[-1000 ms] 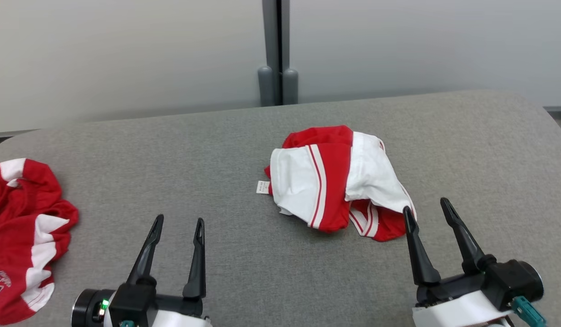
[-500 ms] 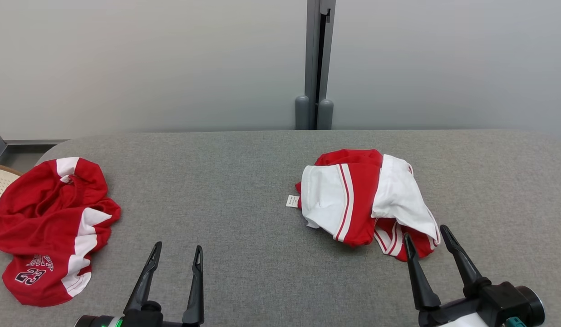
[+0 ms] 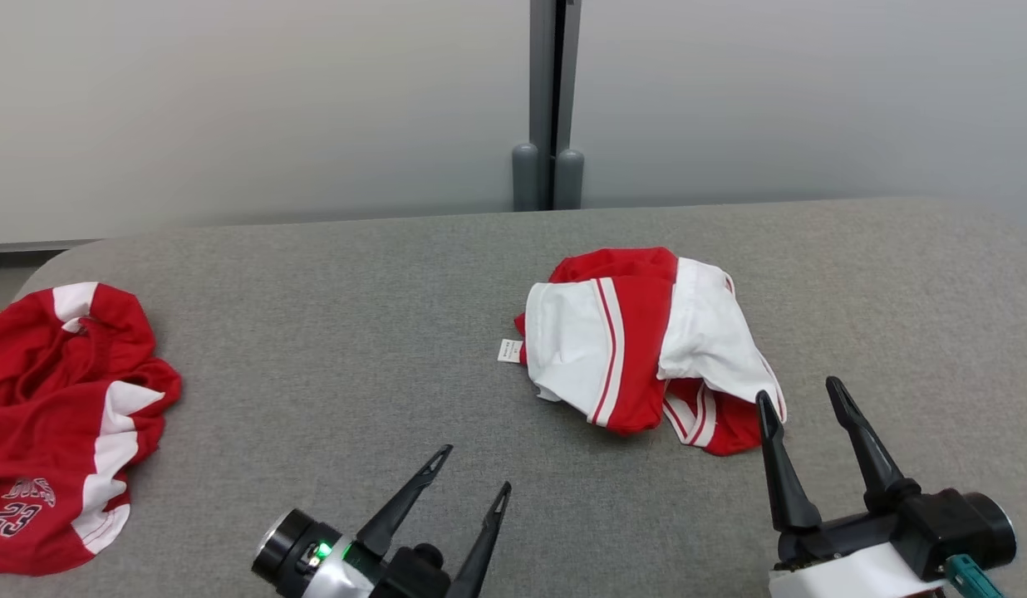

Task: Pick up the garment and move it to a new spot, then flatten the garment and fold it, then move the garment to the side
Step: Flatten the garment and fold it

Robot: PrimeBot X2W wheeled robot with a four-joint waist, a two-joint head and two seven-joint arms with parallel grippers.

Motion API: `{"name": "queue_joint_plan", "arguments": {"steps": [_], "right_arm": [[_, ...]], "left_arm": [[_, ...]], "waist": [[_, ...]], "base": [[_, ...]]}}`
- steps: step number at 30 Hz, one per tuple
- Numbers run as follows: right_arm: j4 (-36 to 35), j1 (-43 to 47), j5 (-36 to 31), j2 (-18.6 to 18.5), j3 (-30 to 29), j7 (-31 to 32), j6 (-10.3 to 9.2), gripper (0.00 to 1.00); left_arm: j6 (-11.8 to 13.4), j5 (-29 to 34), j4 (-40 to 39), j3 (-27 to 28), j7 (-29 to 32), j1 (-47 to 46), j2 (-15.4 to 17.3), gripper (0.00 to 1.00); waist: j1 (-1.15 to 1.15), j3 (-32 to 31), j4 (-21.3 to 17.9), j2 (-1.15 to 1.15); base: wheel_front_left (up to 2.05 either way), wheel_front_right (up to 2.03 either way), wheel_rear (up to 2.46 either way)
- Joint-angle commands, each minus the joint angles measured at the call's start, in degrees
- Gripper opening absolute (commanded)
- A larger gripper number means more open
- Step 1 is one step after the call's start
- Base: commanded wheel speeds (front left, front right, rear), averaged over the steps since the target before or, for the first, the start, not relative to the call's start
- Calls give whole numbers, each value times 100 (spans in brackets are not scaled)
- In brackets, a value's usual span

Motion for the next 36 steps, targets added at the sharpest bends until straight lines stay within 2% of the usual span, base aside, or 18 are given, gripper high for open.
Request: {"name": "queue_joint_plan", "arguments": {"steps": [1, 5, 8, 10, 14, 21, 22, 24, 28, 32, 36], "right_arm": [[-58, -109, -23, -11, -31, -6, -2, 100], [-175, -347, -42, -13, -99, -6, -2, 100], [-267, -497, -16, -11, -174, -6, -2, 100], [-287, -626, -11, -11, -222, -6, -2, 100], [-296, -749, 11, -11, -255, -6, -2, 100], [-318, -943, 137, -11, -195, -6, -2, 100], [-315, -948, 156, -11, -183, -6, -2, 100], [-305, -950, 161, -12, -151, -6, -2, 100], [-309, -952, 322, -11, -37, -6, -2, 100], [-293, -889, 446, -15, -6, -6, -3, 100], [-262, -827, 533, -12, 44, -6, -2, 100]], "left_arm": [[-92, 86, 226, -202, -1, -255, 50, 100], [-301, 275, 891, -756, -2, -1057, 44, 100], [-359, 412, 1360, -1086, -2, -1626, 41, 100], [-349, 551, 1771, -1385, -1, -2185, 50, 100], [-235, 616, 2288, -1703, -2, -2649, 49, 100], [-76, 272, 2497, -1951, -1, -3070, 93, 100], [-46, 243, 2505, -1979, -2, -3120, 101, 79], [-16, 160, 2518, -2038, -2, -3199, 112, 0], [0, -89, 2421, -2063, -1, -3280, 173, 0], [-196, -539, 2145, -1910, -2, -3250, 41, 0], [-592, -1245, 1816, -1626, -2, -3285, -148, 0]], "waist": [[0, 188, -208, 0], [0, 603, -533, 0], [0, 960, -725, 0], [0, 1232, -867, 0], [0, 1456, -1008, 0], [0, 1666, -1200, 0], [0, 1673, -1216, 0], [0, 1668, -1255, 0], [0, 1581, -1359, 0], [0, 1453, -1453, 0], [0, 1243, -1618, 0]], "base": [[0, 0, 0], [0, 0, 0], [0, 0, 0], [0, 0, 0], [0, 0, 0], [0, 0, 0], [0, 0, 0], [0, 0, 0], [0, 0, 0], [0, 0, 0], [0, 0, 0]]}}
